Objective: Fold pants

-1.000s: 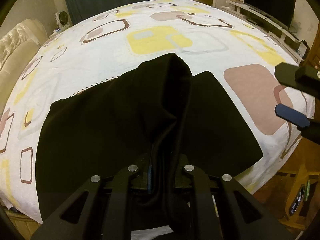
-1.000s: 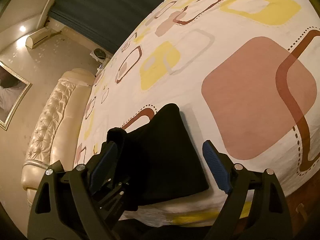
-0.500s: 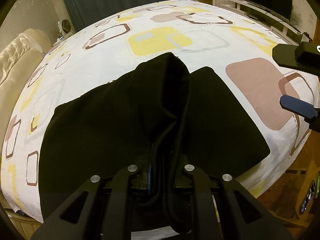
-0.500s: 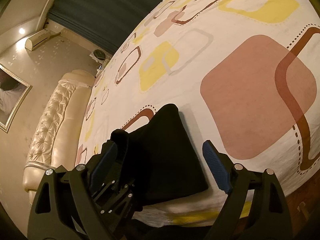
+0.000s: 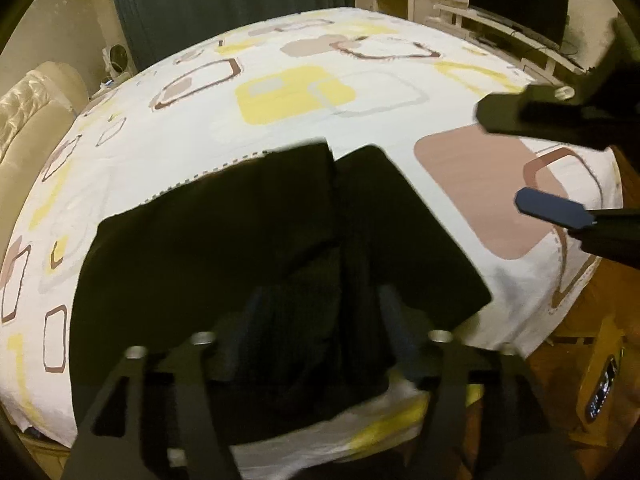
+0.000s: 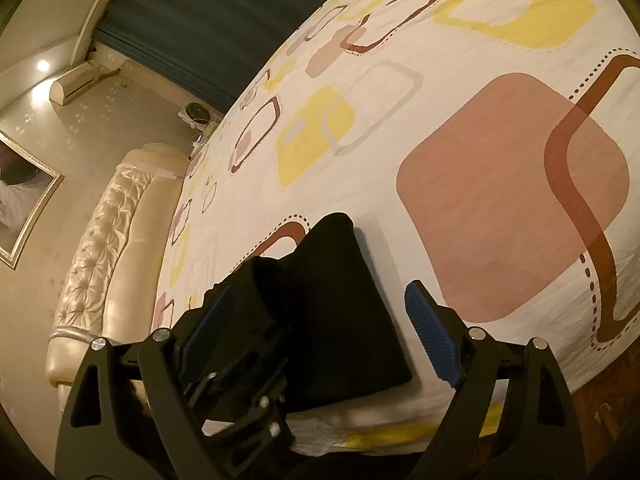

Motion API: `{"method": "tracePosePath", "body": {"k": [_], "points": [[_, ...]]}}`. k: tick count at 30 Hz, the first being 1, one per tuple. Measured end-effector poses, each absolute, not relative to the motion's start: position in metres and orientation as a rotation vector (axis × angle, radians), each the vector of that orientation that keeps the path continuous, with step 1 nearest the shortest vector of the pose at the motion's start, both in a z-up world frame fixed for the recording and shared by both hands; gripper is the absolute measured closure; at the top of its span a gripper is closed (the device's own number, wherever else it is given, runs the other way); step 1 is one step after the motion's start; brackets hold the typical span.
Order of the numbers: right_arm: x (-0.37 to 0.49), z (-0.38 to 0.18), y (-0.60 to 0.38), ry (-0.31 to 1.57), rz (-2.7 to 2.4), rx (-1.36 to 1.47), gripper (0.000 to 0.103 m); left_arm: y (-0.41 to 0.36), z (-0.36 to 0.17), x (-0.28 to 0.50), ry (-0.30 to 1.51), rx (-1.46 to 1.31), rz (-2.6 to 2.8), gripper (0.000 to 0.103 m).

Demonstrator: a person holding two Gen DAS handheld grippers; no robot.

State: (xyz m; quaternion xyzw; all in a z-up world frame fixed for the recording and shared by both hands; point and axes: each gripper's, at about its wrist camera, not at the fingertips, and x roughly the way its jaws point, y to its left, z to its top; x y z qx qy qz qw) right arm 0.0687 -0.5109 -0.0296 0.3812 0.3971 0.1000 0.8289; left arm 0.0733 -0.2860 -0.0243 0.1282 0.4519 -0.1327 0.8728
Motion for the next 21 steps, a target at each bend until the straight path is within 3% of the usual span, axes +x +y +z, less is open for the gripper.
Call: {"method": "tracePosePath", "body": {"k": [4,9,15,21], "points": [[0.068,-0.028,-0.511,0.838,0.212,0.809,0.016,-0.287,-0.010,0.062,0.901,0.291,-0.268,0.027],[0.066,-0.022,-0.510,0.830,0.230,0.816,0.016,-0.264,0.014,0.055,0.894,0.251,-0.281,0.027],[0.066,-0.015,-0.501,0.836,0.297,0.835,0.016,-0.169,0.034,0.059,0.917,0.021,-0.307,0.024],[0.077,-0.029,-0.474,0.913,0.390,0.819,0.016,-0.067,0.012,0.065,0.965,-0.121,-0.244,0.024]]}}
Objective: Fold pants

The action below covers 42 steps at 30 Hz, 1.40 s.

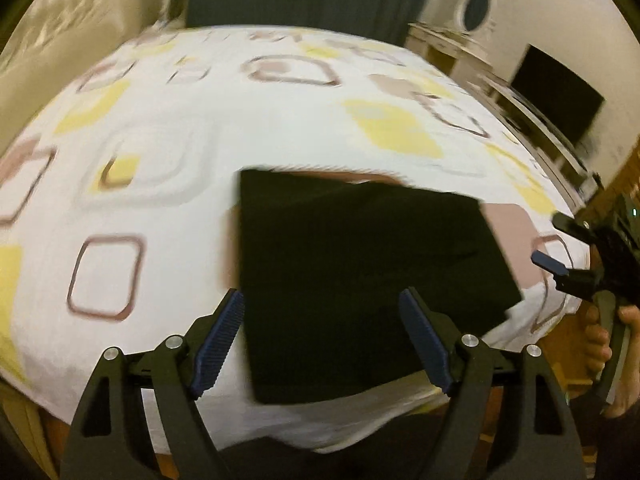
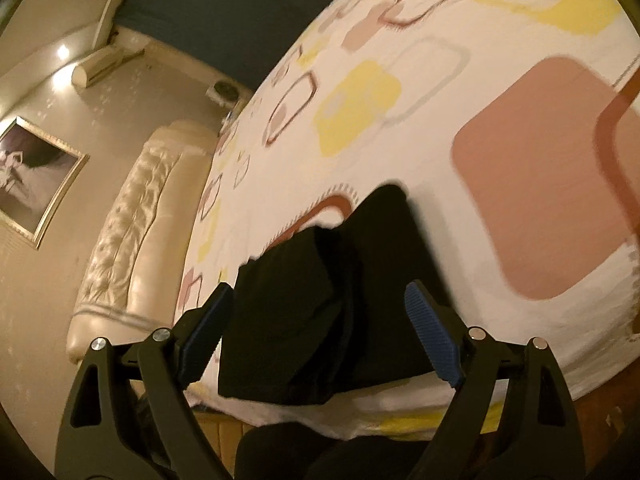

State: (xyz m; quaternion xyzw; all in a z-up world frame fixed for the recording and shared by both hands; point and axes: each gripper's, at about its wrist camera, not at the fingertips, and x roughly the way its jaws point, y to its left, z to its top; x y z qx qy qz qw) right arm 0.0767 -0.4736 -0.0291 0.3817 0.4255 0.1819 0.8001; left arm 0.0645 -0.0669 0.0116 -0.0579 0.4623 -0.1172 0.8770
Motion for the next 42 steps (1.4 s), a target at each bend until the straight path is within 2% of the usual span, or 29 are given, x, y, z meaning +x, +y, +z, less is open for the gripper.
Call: {"method": "tracePosePath", "body": {"k": [4,10,11,13,15,16,18,21,32,42], "points": [[0.088,-0.039,-0.453,0.968,0.415,0.771,0.016,-0.031,-0.006,0.061,0.994,-0.214,-0.209,0.024],[0.100,-0.062,-0.421,1.053,0.418,0.709,0.017,-0.023,-0.021,0.064,1.031,-0.266,-0.211,0.024],[0.101,-0.063,-0.416,1.059,0.426,0.693,0.020,-0.023,-0.020,0.063,1.028,-0.266,-0.211,0.024],[0.102,-0.068,-0.406,1.089,0.453,0.682,0.031,-0.019,-0.021,0.063,1.018,-0.263,-0.213,0.024],[0.103,-0.074,-0.397,1.122,0.481,0.670,0.052,-0.020,-0.021,0.063,1.012,-0.255,-0.221,0.024],[0.102,-0.076,-0.391,1.135,0.481,0.645,0.058,-0.020,-0.021,0.063,1.012,-0.250,-0.221,0.024],[0.101,-0.077,-0.386,1.139,0.475,0.608,0.081,-0.021,-0.021,0.063,1.009,-0.241,-0.219,0.024],[0.098,-0.072,-0.387,1.113,0.472,0.602,0.089,-0.021,-0.021,0.063,1.003,-0.227,-0.215,0.023],[0.081,-0.004,-0.422,0.949,0.453,0.538,0.091,-0.025,-0.018,0.060,0.986,-0.186,-0.206,0.022],[0.093,-0.065,-0.455,1.050,0.339,0.592,0.091,-0.030,-0.019,0.059,0.989,-0.162,-0.212,0.022]]}}
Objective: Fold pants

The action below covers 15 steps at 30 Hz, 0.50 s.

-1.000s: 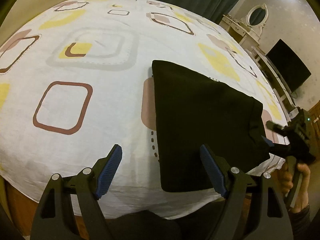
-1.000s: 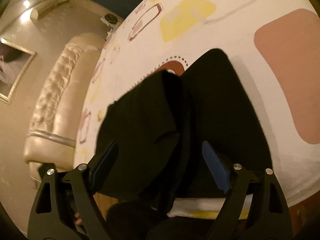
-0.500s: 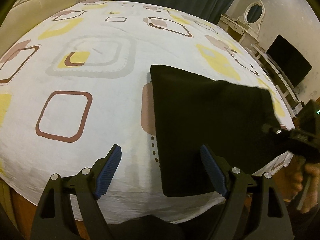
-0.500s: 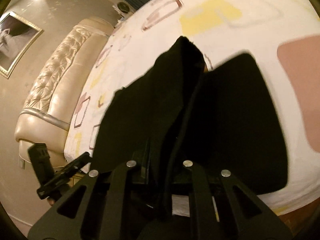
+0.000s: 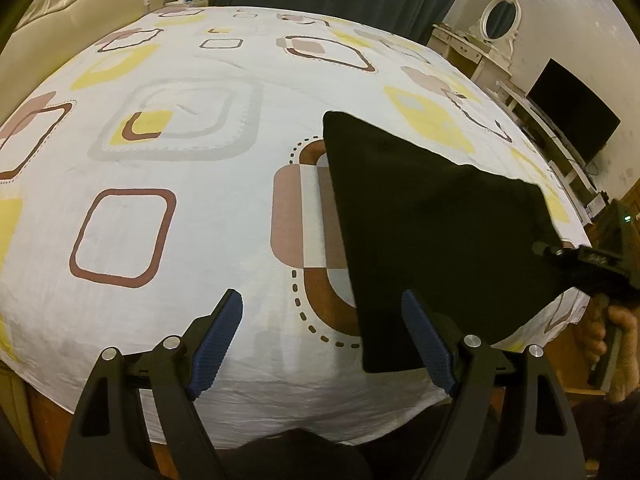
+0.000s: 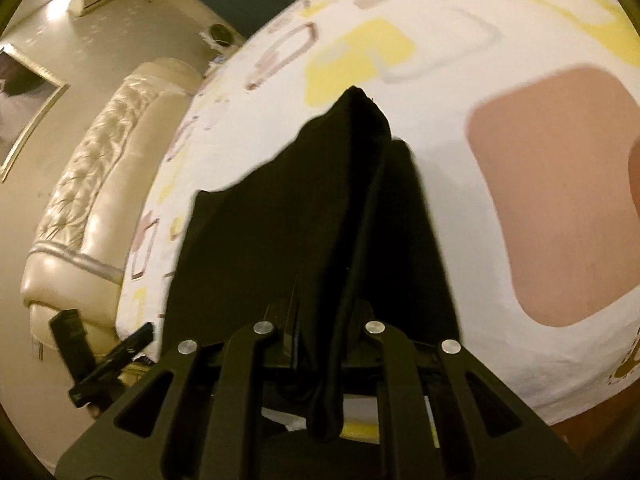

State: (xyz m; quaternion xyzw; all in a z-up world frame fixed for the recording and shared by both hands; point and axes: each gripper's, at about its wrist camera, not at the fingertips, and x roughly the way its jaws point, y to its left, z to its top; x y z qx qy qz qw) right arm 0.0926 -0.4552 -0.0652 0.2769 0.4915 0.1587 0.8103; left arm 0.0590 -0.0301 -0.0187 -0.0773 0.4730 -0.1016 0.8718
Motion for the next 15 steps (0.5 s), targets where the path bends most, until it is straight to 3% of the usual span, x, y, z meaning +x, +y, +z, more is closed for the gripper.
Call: {"method": "tracePosePath", "body": {"k": [15], "points": [[0.0946,-0.0737,-0.4591,1.037,0.328,0.570,0.091,-0.0329,-0.0211,0.0594,0.998,-0.144,-0.211,0.022]]}}
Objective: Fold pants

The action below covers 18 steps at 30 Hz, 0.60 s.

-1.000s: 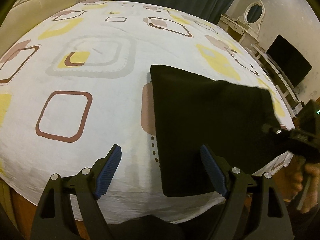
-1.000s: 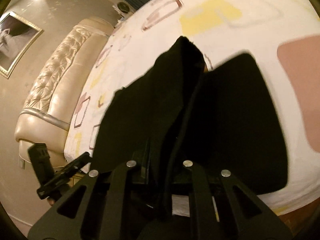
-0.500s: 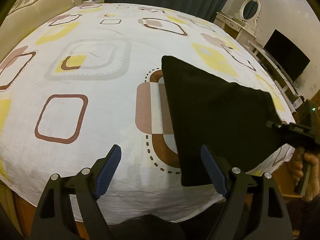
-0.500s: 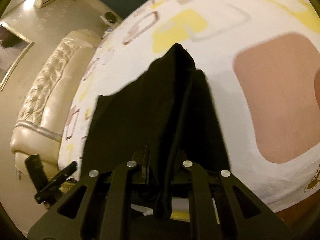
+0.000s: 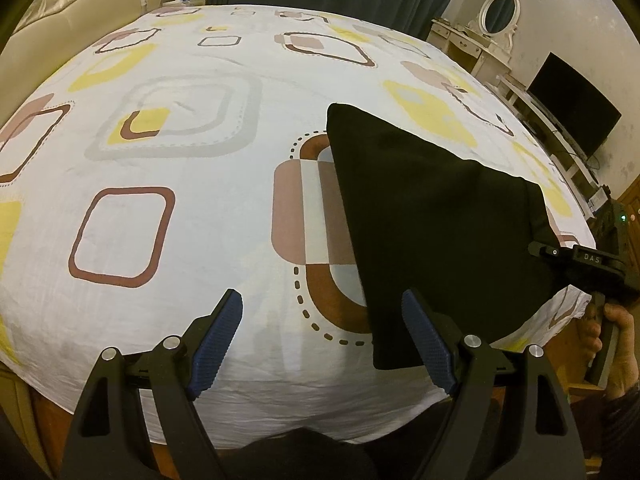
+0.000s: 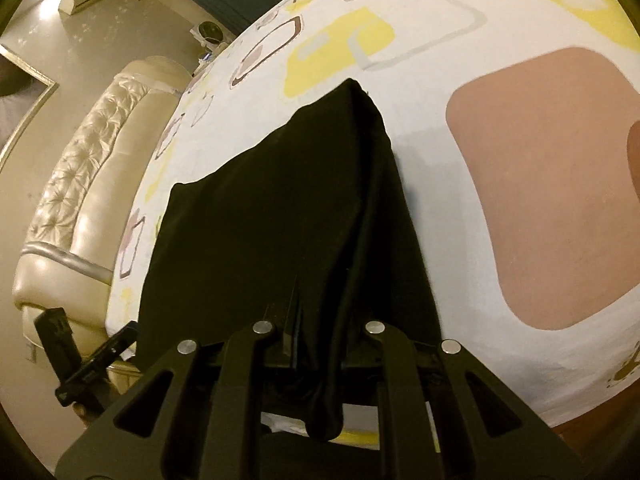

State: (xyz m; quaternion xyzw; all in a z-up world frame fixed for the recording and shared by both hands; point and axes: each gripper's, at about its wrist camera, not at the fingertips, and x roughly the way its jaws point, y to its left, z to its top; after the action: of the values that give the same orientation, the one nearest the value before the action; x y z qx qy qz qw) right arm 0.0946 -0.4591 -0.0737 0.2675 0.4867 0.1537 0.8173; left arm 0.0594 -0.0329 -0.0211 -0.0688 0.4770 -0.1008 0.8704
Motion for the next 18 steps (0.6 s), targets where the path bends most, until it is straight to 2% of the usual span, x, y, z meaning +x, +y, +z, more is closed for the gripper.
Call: {"method": "tracePosePath", "body": {"k": [18], "points": [[0.090,-0.073,-0.475,1.029,0.299,0.599,0.091,-0.036,-0.023,0.059,1.005,-0.140,-0.228,0.022]]}}
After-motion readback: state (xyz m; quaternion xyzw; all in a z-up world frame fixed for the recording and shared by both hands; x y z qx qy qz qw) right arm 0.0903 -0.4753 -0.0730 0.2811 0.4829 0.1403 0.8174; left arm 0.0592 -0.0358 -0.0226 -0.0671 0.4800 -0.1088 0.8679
